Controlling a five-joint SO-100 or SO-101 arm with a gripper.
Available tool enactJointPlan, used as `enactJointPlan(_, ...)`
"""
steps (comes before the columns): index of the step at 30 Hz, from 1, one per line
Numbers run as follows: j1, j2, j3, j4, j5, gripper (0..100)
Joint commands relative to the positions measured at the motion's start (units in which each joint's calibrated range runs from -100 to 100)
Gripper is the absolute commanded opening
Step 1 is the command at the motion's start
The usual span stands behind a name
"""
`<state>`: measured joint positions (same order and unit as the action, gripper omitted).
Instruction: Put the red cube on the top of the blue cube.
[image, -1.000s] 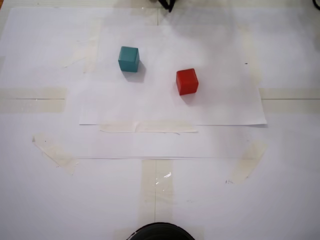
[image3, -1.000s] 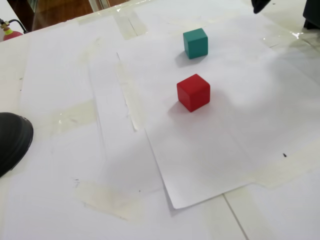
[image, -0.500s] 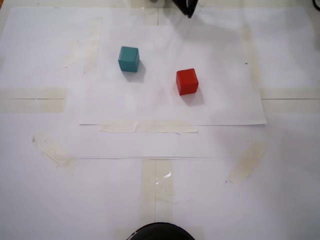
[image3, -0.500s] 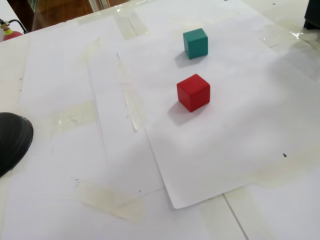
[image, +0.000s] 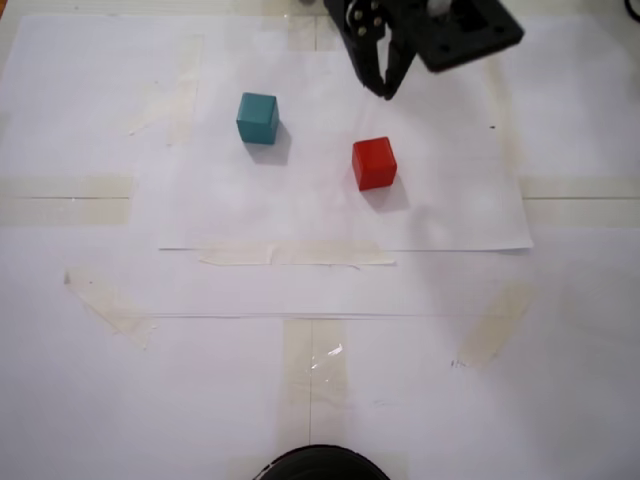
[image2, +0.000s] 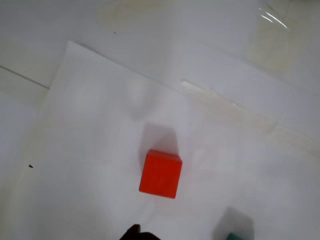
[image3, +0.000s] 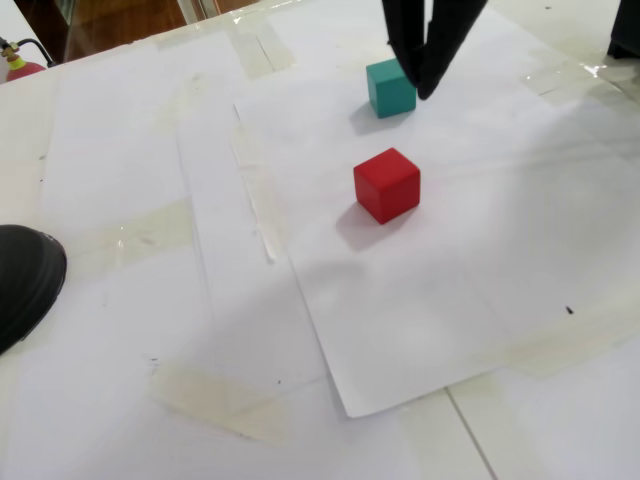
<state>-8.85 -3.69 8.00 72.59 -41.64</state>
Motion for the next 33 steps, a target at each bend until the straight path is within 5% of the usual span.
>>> enactJointPlan(1,-0.4,1.5,-5.3,-2.9,-0.9,0)
enactJointPlan(22,-0.8,4.5,-5.0,-6.9,-3.2,1)
enactJointPlan(28,-1.3,4.7,-4.6,-7.3,-2.6,19)
enactJointPlan(33,-2.1,4.9,-3.8,-8.2,-3.1,25)
